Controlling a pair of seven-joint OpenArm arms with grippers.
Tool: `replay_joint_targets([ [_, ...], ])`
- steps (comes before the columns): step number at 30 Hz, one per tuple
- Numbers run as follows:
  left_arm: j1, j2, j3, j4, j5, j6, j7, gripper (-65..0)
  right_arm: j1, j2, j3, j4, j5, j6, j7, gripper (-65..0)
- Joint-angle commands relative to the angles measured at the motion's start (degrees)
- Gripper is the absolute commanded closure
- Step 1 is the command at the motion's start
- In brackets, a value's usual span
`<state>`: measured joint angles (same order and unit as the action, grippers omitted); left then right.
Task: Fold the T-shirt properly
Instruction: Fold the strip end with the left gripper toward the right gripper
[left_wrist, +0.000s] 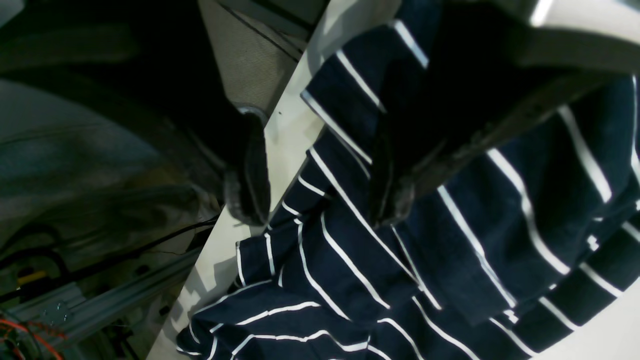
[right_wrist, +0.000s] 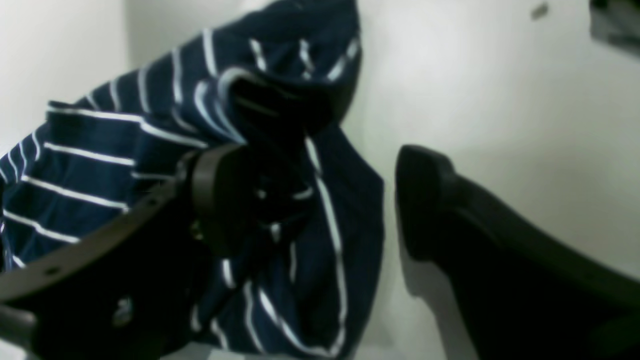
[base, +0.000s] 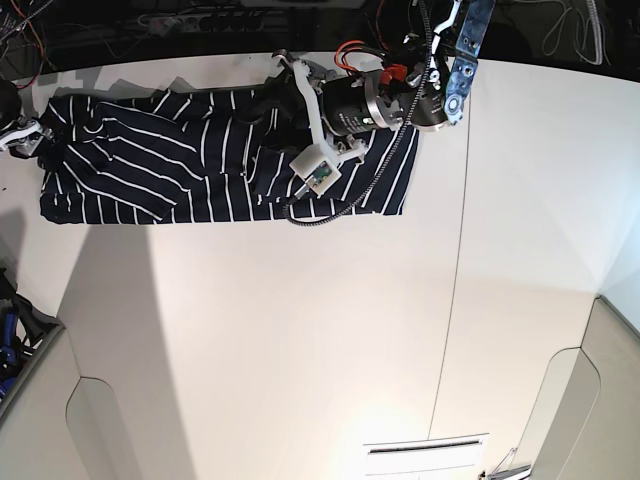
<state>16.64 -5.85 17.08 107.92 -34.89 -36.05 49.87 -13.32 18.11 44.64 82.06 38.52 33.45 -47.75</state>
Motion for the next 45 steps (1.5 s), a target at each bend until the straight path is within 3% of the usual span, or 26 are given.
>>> replay_joint_targets([
  [1, -0.33, 0.28, 0.09, 0.81, -1.07, -0.37, -1.25, -34.9, 0.42, 1.25, -0.09, 0.5, 0.87, 0.46, 1.18, -44.5],
  [18, -0.63, 0.28, 0.09, 2.12, -1.33, -0.61, -1.25, -34.8, 0.44, 1.11, -8.61, 0.17, 0.68, 0.22, 0.83, -44.0],
  [20, -0.61, 0.28, 0.09, 2.97, -1.33, -0.61, -1.22, -34.8, 0.44, 1.11, -8.61, 0.17, -0.52, 0.2, 0.85, -35.9],
  [24, -0.61, 0.28, 0.09, 4.87, -1.25, -0.59, -1.2, -34.8, 0.44, 1.11, -8.61, 0.17, -1.49, -0.26, 0.83, -4.6],
  [25, -0.61, 0.28, 0.09, 5.33, -1.25, -0.59, -1.2, -34.8, 0.44, 1.11, -8.61, 0.17, -1.49, -0.24, 0.83, 0.0],
  [30, -0.61, 0.28, -1.4, 8.13, 1.09, -0.59, -0.66, -34.8, 0.44, 1.11, -8.09, 0.42, -0.66, -0.24, 0.81, 0.0],
  [35, -0.55, 0.24, -9.29, 9.77, 1.49, -0.55, 0.15, -34.8, 0.46, 1.14, -4.0, 3.65, 1.66, -0.22, 0.24, 0.0],
  [42, -0.07, -0.04, -20.61, 9.77, 1.25, -0.52, 1.49, -34.8, 1.33, 1.09, -1.27, 18.29, 9.6, -0.2, -6.56, 0.0],
  [45, 0.57, -0.04, -23.19, 9.77, 0.92, -0.39, 1.49, -34.8, 1.53, 1.09, -2.51, 25.22, 10.21, 0.46, -6.75, 0.0],
])
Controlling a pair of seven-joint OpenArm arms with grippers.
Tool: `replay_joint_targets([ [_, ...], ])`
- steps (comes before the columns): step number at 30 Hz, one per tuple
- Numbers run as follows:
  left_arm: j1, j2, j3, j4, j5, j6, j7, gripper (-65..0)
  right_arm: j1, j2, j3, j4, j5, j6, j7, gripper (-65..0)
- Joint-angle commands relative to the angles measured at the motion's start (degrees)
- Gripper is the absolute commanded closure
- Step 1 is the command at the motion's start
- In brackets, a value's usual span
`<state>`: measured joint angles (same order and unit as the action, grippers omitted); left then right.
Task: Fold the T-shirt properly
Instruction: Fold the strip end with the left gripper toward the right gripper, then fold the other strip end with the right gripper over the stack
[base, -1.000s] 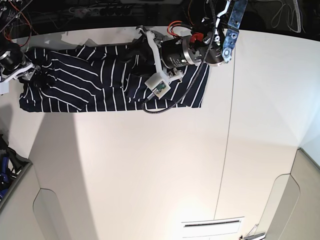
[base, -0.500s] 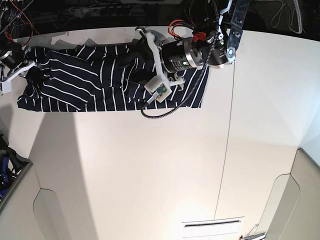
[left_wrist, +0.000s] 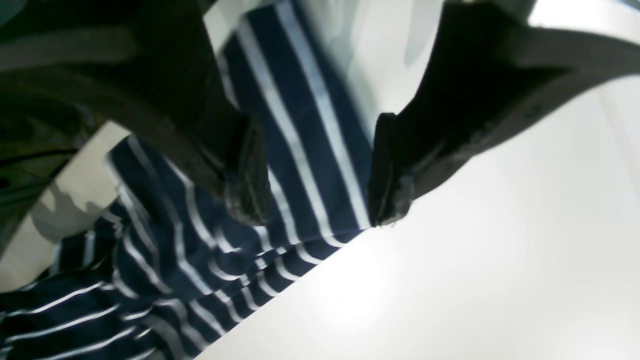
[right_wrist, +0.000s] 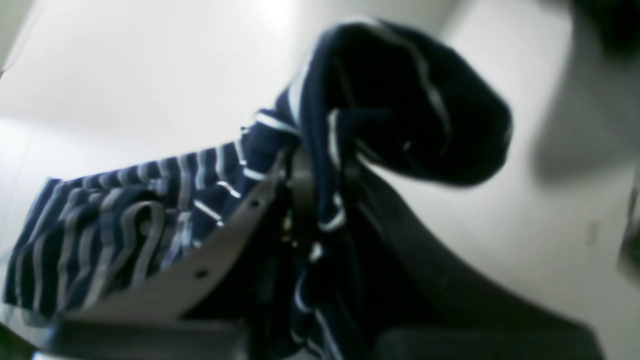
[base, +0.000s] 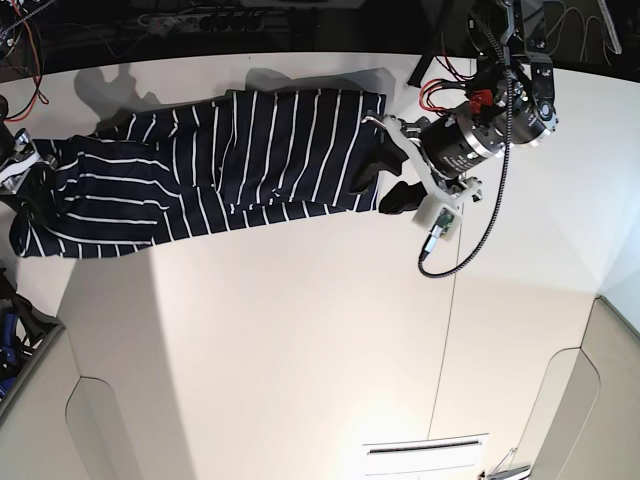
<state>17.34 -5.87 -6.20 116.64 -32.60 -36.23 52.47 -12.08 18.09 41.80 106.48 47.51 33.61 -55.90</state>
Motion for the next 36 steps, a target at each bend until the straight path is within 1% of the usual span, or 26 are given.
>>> replay_joint_targets([
  [1, 0.17, -0.02, -0.5, 1.05, -1.64, -0.22, -1.11, -34.8, 0.28, 1.11, -0.44, 2.93, 1.42, 0.28, 1.29, 0.0],
  [4, 1.03, -0.02, -1.49, 1.03, -2.14, -0.24, -1.18, -34.8, 0.28, 1.11, -4.52, 8.81, 1.36, 0.28, 1.14, 0.0],
  [6, 1.31, -0.02, -1.49, 0.98, -2.12, -0.22, -1.18, -34.8, 0.28, 1.11, -9.14, 12.5, 0.26, 0.28, 1.16, 0.0],
  [9, 1.77, -0.02, -1.49, 0.98, -2.12, -0.22, -1.18, -34.8, 0.28, 1.09, -18.01, 17.51, -3.85, 0.26, 0.98, 0.0],
  [11, 1.73, -0.02, -1.51, 0.98, -2.08, -0.22, -0.94, -34.8, 0.28, 0.74, -24.15, 18.88, -7.93, 0.26, 1.05, 0.0],
  [14, 1.73, -0.02, -2.71, 0.98, -2.08, -0.22, -0.98, -34.8, 0.28, -0.5, -32.17, 18.64, -13.46, 0.15, 1.27, 0.0],
  [18, 1.73, -0.02, -7.28, 0.98, -2.36, -0.22, -0.98, -34.8, 0.28, -2.84, -41.7, 17.42, -19.3, 0.04, 2.82, 0.0],
  [20, 1.73, -0.02, -9.88, 0.98, -2.93, -0.22, -0.98, -34.8, 0.31, -2.93, -46.29, 15.93, -21.68, -0.02, 5.4, 0.0],
  [22, 1.7, -0.04, -12.33, 0.96, -4.5, -0.22, -0.81, -34.8, 0.61, -2.89, -50.56, 14.21, -24.44, -0.87, 8.35, -1.4],
  [25, 1.73, -0.02, -15.17, 0.98, -7.08, -0.22, -0.31, -34.8, 2.64, -2.89, -56.68, 10.99, -26.77, -1.86, 9.44, -3.1],
  [27, 1.75, -0.04, -16.37, 0.98, -8.31, -0.24, 0.94, -34.8, 4.28, -2.91, -60.54, 8.96, -28.41, -2.21, 9.44, -7.2],
  [28, 1.86, -0.02, -16.85, 0.98, -8.79, -0.24, 1.62, -34.8, 5.09, -2.91, -62.27, 8.04, -29.24, -2.36, 9.44, -11.3],
  [31, 1.88, -0.02, -17.97, 0.98, -10.43, -0.24, 2.47, -34.8, 7.17, -2.91, -66.88, 6.19, -31.3, -2.32, 9.46, -27.8],
  [33, 1.88, -0.02, -18.71, 0.98, -11.72, -0.24, 2.45, -34.8, 7.98, -3.04, -69.37, 5.64, -31.71, -2.32, 9.46, -35.3],
  [34, 1.88, -0.02, -19.15, 0.98, -12.31, -0.24, 2.45, -34.8, 8.09, -3.06, -70.34, 5.64, -31.76, -2.34, 9.44, -36.9],
  [36, 1.86, -0.02, -20.28, 0.98, -13.07, -0.24, 2.45, -34.8, 8.28, -3.06, -72.32, 5.7, -31.67, -2.32, 9.64, -37.1],
])
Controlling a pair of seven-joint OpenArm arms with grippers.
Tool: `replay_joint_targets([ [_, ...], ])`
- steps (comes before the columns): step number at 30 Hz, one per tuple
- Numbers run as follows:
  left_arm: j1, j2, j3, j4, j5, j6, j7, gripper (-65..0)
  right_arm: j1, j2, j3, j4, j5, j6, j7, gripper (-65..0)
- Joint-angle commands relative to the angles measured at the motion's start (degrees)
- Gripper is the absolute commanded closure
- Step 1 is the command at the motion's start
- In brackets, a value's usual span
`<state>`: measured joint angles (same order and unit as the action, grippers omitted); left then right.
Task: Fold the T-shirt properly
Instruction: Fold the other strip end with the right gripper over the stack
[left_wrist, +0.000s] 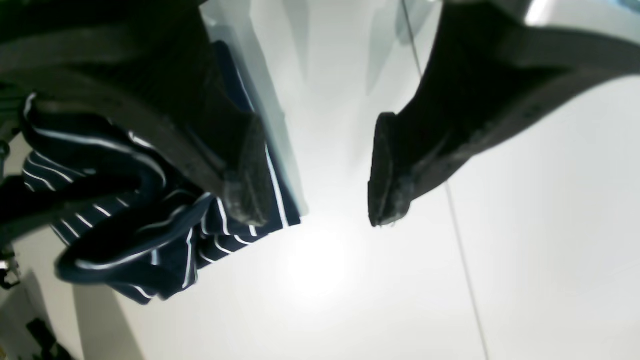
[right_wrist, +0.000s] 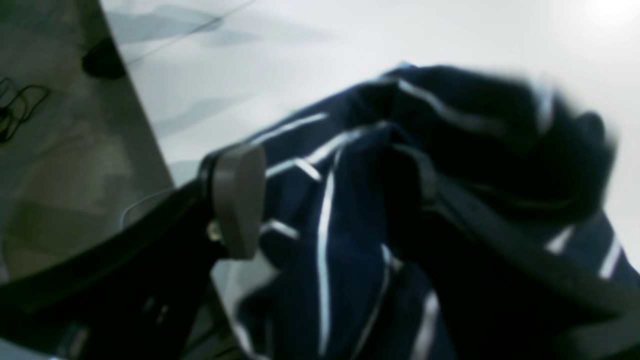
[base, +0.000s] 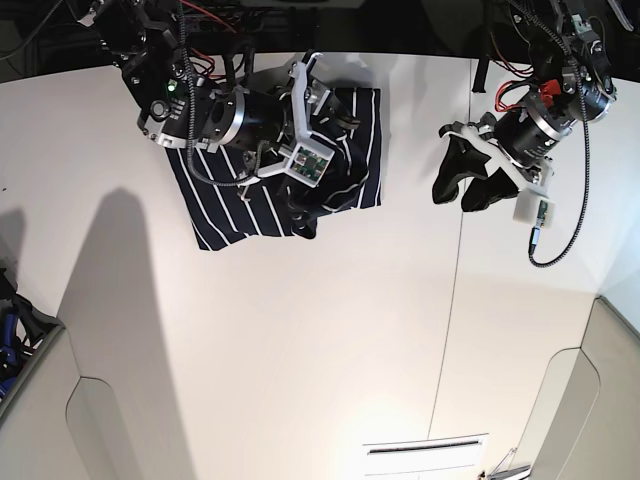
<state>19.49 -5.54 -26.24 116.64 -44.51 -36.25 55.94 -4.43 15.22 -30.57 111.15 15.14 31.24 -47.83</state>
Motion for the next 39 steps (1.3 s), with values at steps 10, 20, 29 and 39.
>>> replay_joint_targets([
  [10, -0.24, -1.66, -5.33, 0.98, -4.28, -0.42, 0.11, -34.8, 2.21, -3.63, -3.78, 1.44, -0.15, 0.07, 1.51, -37.1],
  [20, 0.0, -3.52, -5.33, 0.98, -17.42, -3.75, 6.88, -29.0, 2.16, -4.94, 5.03, 9.27, -0.13, -0.17, -3.65, -36.6],
  [29, 4.35, -3.5, -1.62, 1.07, -29.68, -3.75, 11.82, -14.8, 2.16, -4.9, 25.9, 10.08, 1.86, -5.4, -3.65, 0.0],
  [39, 4.31, -3.5, 5.44, 1.07, -25.99, -3.75, 8.2, -14.8, 0.59, -4.81, 30.71, -4.94, 16.76, -0.83, -5.03, 0.0],
])
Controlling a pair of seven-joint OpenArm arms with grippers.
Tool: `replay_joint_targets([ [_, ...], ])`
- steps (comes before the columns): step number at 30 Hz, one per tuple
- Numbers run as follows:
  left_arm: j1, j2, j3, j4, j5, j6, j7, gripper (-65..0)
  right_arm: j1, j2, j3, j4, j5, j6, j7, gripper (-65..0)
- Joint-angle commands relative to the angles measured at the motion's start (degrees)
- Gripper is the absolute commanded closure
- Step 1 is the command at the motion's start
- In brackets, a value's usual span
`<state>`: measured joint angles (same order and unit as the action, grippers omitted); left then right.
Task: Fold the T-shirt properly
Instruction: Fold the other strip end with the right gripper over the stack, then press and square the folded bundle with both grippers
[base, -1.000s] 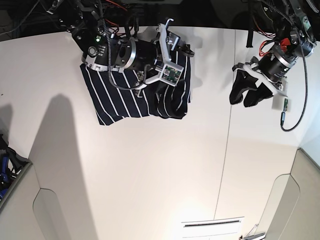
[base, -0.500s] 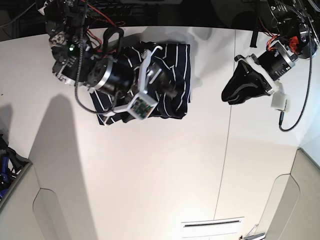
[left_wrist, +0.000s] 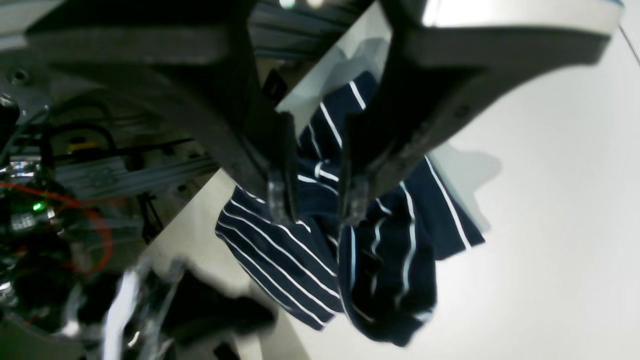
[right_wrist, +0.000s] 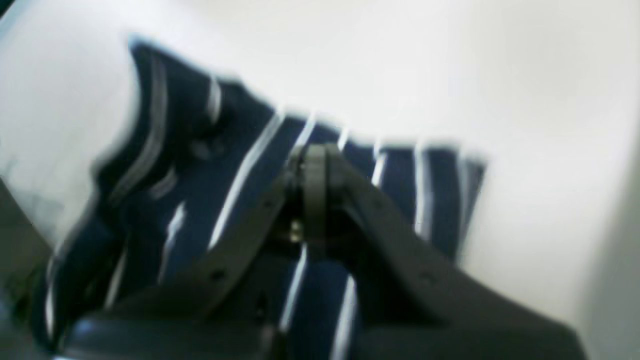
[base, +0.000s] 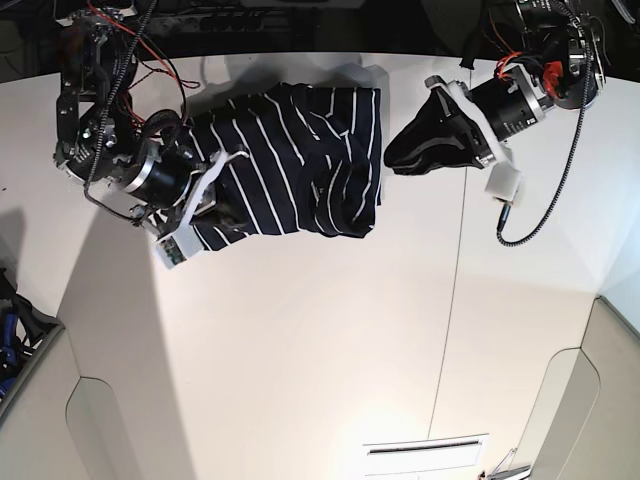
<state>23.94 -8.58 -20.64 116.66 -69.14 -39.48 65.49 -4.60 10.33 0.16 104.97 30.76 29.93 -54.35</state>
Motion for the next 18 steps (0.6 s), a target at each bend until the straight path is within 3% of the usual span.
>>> replay_joint_targets([
  [1, -0.28, -0.48, -0.15, 1.05, -1.09, -0.52, -1.75, -14.8, 0.72, 0.09, -0.5, -0.11, 3.56, 1.68, 0.7, 0.0],
  [6, -0.28, -0.48, -0.15, 1.03, 1.05, -0.52, -2.27, -14.8, -0.68, 0.09, -4.35, -1.6, 10.43, 3.52, -2.1, 0.0],
  [14, -0.28, -0.48, -0.57, 1.05, 1.07, -0.52, -2.56, -14.8, -1.92, -0.07, -17.18, -1.6, 10.62, 3.5, -2.08, 0.0],
  [18, -0.31, -0.48, -2.16, 1.05, 1.01, -0.52, -2.84, -14.8, -1.92, -1.99, -24.76, -1.6, 9.66, 3.58, -2.05, 0.0],
])
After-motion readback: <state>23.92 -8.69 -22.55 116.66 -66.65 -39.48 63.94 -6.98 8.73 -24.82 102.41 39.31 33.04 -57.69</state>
